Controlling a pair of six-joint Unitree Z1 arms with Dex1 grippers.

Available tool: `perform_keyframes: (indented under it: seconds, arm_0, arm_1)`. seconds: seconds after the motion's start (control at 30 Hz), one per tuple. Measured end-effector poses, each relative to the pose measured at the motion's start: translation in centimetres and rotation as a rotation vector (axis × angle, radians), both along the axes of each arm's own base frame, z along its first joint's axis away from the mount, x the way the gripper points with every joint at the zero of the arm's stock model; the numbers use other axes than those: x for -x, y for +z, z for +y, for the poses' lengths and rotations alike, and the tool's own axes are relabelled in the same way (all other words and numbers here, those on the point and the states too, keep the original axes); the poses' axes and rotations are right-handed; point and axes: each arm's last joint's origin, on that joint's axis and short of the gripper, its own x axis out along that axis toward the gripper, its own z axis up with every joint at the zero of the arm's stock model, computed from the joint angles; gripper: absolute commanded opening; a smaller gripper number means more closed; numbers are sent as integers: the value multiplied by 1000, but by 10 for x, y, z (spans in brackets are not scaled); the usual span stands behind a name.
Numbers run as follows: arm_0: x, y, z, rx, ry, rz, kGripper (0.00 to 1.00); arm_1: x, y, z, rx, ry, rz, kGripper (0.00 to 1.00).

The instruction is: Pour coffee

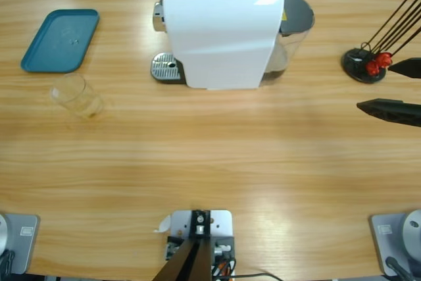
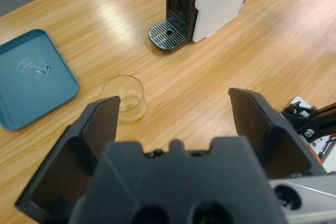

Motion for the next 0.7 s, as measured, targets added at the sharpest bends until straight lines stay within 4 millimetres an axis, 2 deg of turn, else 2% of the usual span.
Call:
perform_keyframes:
  seconds: [0.07, 0.1, 0.2, 0.57, 0.7]
  arm_0:
    - [0, 0, 0, 0, 0, 0, 927]
    - [0, 0, 0, 0, 0, 0, 978]
    - [0, 0, 0, 0, 0, 0, 987]
    - [-1, 0, 0, -1, 0, 3, 987]
    - [-10, -2, -2, 14, 19, 65, 984]
  arm_1:
    - [0, 0, 0, 0, 0, 0, 878]
    - [0, 0, 0, 0, 0, 0, 884]
    - [0, 0, 0, 0, 0, 0, 1000]
    - [0, 0, 0, -1, 0, -2, 1000]
    - [0, 0, 0, -1, 0, -2, 1000]
